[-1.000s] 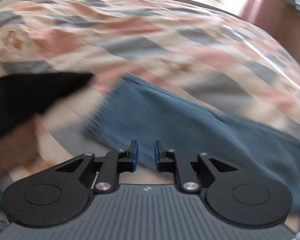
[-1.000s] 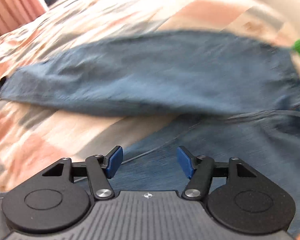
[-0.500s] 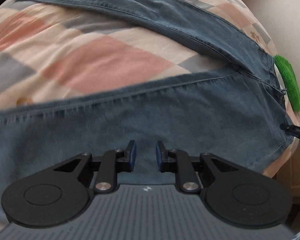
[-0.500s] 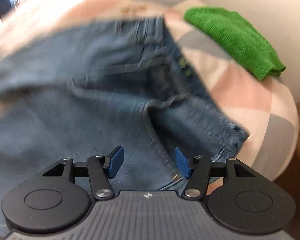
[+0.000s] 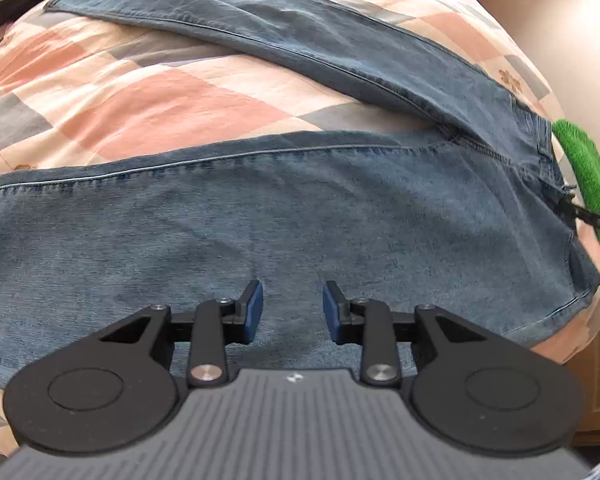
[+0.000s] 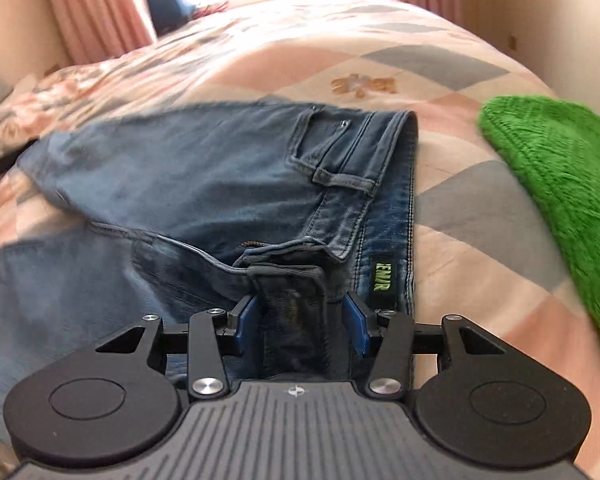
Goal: Fold clothes
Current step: 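Grasp the jeans waistband with the right gripper and straighten it, then open the right gripper and pull both grippers back above the jeans, then grasp the jeans leg hem with the left gripper while the right gripper grasps the waistband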
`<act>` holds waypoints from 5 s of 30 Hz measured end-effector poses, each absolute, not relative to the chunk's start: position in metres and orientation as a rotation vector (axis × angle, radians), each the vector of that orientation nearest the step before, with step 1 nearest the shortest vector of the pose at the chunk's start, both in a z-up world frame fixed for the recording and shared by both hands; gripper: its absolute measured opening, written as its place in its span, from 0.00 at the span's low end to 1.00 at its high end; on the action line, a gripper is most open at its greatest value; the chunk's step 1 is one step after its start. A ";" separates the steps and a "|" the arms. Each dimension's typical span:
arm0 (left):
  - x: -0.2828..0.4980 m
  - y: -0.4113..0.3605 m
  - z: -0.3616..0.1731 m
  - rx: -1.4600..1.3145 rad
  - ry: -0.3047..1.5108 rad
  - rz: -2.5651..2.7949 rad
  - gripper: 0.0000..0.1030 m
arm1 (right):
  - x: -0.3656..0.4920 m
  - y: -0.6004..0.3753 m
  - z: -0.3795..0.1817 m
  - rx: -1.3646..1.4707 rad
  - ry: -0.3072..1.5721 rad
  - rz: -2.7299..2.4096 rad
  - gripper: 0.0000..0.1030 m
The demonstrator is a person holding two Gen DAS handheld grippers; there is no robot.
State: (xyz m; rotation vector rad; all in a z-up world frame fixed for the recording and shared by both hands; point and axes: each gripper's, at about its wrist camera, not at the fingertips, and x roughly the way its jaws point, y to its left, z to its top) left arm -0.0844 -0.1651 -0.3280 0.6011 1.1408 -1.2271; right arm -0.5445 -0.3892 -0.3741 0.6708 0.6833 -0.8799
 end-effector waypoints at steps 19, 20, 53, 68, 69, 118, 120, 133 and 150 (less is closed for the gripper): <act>-0.082 -0.191 -0.339 0.654 1.139 -1.183 0.33 | -0.512 -0.412 -0.364 0.568 0.933 -1.296 0.01; -0.078 -0.191 -0.338 0.657 1.136 -1.178 0.33 | -0.512 -0.401 -0.355 0.566 0.874 -1.325 0.09; -0.149 -0.088 -0.187 0.681 1.081 -1.018 0.61 | -0.462 -0.176 -0.190 0.968 0.707 -0.998 0.80; -0.168 -0.039 -0.150 0.699 1.003 -0.935 0.66 | -0.461 -0.142 -0.155 0.902 0.750 -0.999 0.94; -0.169 -0.037 -0.150 0.704 1.005 -0.935 0.66 | -0.462 -0.141 -0.155 0.897 0.756 -1.000 0.94; -0.046 -0.159 -0.223 0.762 1.100 -1.108 0.72 | -0.441 -0.246 -0.245 1.125 0.715 -0.994 0.92; -0.025 -0.187 -0.235 0.770 1.097 -1.137 0.72 | -0.433 -0.265 -0.252 1.096 0.665 -0.990 0.85; 0.116 -0.470 -0.296 1.006 0.715 -1.592 0.64 | -0.340 -0.469 -0.312 0.752 0.819 -0.794 0.42; 0.162 -0.623 -0.408 1.445 0.727 -1.895 0.66 | -0.277 -0.648 -0.378 0.553 1.138 -0.437 0.64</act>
